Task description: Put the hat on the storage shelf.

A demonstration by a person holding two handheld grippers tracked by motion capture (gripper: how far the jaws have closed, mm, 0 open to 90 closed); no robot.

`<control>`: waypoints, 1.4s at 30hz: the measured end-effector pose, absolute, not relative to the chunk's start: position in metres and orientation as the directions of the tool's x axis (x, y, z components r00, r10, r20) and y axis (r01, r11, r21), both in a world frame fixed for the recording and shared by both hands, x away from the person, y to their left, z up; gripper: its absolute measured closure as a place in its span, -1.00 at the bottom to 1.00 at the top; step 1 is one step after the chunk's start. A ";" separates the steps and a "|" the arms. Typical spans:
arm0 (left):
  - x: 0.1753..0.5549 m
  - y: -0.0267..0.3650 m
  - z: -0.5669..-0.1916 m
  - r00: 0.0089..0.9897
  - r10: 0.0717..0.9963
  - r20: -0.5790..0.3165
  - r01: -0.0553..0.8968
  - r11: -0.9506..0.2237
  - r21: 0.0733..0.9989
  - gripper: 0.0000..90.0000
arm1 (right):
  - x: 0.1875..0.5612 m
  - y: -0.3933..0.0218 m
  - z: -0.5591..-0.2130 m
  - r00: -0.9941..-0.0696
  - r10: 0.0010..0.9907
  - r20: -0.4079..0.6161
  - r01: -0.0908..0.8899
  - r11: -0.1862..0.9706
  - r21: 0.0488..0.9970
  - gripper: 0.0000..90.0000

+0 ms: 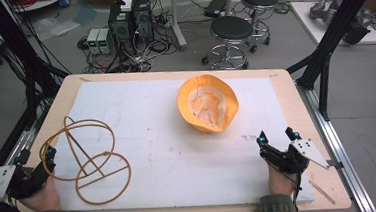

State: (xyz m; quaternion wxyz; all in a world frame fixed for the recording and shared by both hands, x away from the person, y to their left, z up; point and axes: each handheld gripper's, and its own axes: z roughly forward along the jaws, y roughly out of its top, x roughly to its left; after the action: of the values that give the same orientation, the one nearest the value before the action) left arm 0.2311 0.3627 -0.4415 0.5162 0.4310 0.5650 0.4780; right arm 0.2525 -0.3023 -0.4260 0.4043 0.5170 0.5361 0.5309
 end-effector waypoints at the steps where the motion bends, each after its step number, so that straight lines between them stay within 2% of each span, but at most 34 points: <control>1: 0.231 0.363 -0.442 -0.096 0.981 -0.171 -0.006 0.171 0.985 -0.39 | 0.252 -0.302 -0.426 -0.139 0.984 0.116 0.126 -0.099 0.987 -0.82; 16: 0.232 0.362 -0.442 -0.092 0.981 -0.169 -0.006 0.170 0.986 -0.39 | 0.253 -0.301 -0.427 -0.150 0.983 0.107 0.133 -0.087 0.987 -0.82; 26: 0.231 0.364 -0.442 -0.097 0.980 -0.174 -0.007 0.174 0.985 -0.39 | 0.254 -0.295 -0.425 -0.170 0.975 0.144 0.128 -0.123 0.984 -0.82; 42: 0.230 0.365 -0.442 -0.101 0.980 -0.170 -0.007 0.170 0.985 -0.39 | 0.279 -0.282 -0.401 -0.217 0.967 0.135 0.149 -0.104 0.983 -0.82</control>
State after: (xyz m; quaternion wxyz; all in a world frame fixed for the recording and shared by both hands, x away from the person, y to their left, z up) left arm 0.2304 0.3648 -0.4417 0.5144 0.4299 0.5661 0.4797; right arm 0.2794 -0.2821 -0.4009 0.3734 0.5020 0.5556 0.5476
